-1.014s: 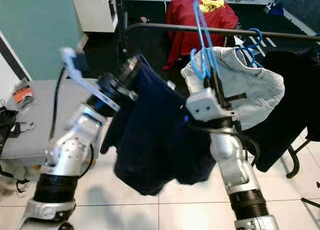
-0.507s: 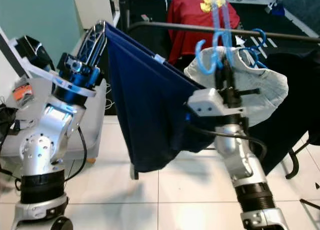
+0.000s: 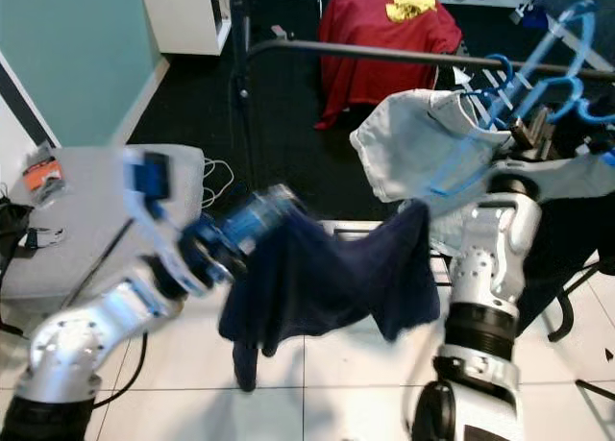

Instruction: Hang hanger

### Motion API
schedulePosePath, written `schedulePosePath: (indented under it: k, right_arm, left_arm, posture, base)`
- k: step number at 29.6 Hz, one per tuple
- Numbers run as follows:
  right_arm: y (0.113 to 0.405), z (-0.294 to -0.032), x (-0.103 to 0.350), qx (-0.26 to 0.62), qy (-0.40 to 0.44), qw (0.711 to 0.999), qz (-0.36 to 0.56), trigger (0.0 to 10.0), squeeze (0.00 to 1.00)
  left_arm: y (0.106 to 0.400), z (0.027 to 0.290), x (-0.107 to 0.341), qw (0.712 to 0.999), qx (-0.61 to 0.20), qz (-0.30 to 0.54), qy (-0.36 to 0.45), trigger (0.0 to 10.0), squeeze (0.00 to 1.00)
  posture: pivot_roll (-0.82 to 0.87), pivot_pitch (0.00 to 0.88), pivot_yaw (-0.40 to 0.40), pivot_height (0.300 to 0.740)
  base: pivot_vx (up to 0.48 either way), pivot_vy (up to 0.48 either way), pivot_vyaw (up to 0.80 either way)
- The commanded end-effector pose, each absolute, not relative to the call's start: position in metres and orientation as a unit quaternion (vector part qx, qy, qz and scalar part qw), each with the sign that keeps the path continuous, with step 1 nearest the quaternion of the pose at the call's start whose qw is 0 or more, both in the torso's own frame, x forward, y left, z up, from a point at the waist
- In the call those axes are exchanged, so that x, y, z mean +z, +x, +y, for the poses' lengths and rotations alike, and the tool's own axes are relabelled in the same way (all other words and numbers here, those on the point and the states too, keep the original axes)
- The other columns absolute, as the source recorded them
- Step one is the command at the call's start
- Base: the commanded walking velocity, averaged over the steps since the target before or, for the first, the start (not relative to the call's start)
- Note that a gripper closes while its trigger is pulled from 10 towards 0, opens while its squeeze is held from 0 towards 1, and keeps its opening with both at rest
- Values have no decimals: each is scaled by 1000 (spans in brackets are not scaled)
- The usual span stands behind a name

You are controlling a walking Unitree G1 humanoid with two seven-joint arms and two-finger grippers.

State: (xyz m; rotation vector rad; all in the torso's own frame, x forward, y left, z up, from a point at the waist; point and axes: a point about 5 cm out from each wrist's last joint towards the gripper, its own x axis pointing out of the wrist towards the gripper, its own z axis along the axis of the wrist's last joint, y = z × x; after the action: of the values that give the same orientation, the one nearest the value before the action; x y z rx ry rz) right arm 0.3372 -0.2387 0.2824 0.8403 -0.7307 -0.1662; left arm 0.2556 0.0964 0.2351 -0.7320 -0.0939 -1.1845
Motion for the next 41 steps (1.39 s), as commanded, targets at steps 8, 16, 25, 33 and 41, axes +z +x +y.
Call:
schedulePosePath:
  k: [8, 16, 25, 33, 41]
  right_arm:
    - [319, -237, 292, 4, 633, 668, -391, 0, 0]
    - [314, -257, 290, -12, 721, 549, -424, 0, 0]
    - [292, -234, 322, 247, 657, 547, -456, 0, 0]
    - [322, -165, 284, 261, 23, 926, -272, 0, 0]
    - [321, -146, 256, 274, -100, 932, -216, 0, 0]
  left_arm:
    - [248, 86, 228, 765, -569, -13, -301, 0, 0]
    - [242, 86, 225, 757, -583, -2, -295, 0, 0]
    - [241, 88, 220, 754, -588, 0, -293, 0, 0]
    - [240, 91, 213, 759, -587, 16, -281, 0, 0]
    - [256, 95, 185, 816, -535, 73, -204, 0, 0]
  posture:
    - [-43, 146, -34, 740]
    - [-39, 144, -31, 740]
    - [-33, 146, -33, 740]
    - [-45, 152, -22, 740]
    - [-43, 156, -20, 740]
  base:
    - [0, 0, 0]
    - [0, 0, 0]
    - [0, 0, 0]
    - [0, 0, 0]
    - [0, 0, 0]
